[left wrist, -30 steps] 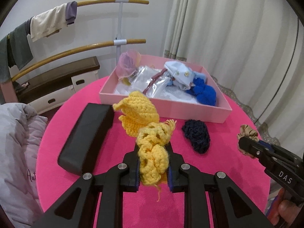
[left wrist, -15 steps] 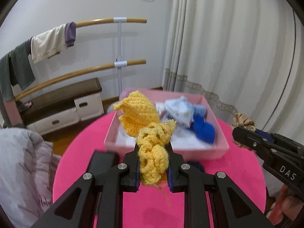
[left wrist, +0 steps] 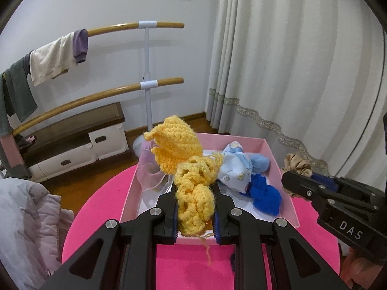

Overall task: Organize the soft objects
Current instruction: 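Carry the yellow toy with the left tool while the right tool carries the tan scrunchie to the box, then open both tools to release the yellow toy and tan scrunchie into the box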

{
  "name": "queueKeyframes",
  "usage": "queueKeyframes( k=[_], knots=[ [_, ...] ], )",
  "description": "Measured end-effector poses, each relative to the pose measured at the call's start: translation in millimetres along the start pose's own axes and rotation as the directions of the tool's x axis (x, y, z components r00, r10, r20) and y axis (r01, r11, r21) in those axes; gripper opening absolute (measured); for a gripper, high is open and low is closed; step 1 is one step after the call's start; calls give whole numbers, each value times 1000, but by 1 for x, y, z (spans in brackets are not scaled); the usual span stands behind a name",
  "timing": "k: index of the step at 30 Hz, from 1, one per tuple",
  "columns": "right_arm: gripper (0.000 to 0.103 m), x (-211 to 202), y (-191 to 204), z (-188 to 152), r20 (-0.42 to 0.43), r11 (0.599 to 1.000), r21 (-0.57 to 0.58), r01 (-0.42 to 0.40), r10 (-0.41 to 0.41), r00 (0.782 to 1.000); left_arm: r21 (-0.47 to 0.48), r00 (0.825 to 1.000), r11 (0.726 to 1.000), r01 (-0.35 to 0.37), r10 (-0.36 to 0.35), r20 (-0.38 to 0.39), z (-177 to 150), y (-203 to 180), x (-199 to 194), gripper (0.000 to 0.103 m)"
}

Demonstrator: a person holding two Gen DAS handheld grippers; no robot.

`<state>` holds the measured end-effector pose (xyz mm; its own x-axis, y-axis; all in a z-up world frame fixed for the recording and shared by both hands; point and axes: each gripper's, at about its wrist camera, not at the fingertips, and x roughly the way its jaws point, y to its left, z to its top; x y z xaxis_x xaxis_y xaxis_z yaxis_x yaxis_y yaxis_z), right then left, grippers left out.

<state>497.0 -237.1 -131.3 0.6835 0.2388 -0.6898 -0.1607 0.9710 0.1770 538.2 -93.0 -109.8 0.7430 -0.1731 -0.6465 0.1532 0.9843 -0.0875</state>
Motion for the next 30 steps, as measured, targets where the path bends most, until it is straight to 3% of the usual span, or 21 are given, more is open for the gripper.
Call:
queueKeyframes(
  k=[13,16,22,24,25,27,28,30],
  knots=[
    [23,56,-23,1,-101,999,46,11,-6,995,-19,992,999,30,-32,-119,29,12,91,22],
    [29,63,-25,-1,-118,998,52,18,-12,993,-19,989,999,31,-34,-146,28,16,105,26],
    [55,62,-30,-5,-113,997,64,33,-26,993,-13,990,1000,-7,5,-140,32,17,118,57],
    [76,59,-30,-5,-99,997,70,35,-28,995,-14,992,999,-29,27,-120,34,18,113,66],
    [81,56,-30,-5,-91,997,73,38,-32,995,-16,993,999,-39,37,-113,32,19,110,72],
    [102,50,-33,-5,-68,995,87,54,-48,996,-29,993,997,-69,66,-99,28,22,103,88],
    [103,45,-35,-6,-55,993,97,65,-60,997,-40,993,995,-89,85,-84,28,25,99,100],
    [103,38,-37,-6,-37,991,110,76,-73,997,-48,994,993,-106,105,-37,27,27,86,103]
  ],
)
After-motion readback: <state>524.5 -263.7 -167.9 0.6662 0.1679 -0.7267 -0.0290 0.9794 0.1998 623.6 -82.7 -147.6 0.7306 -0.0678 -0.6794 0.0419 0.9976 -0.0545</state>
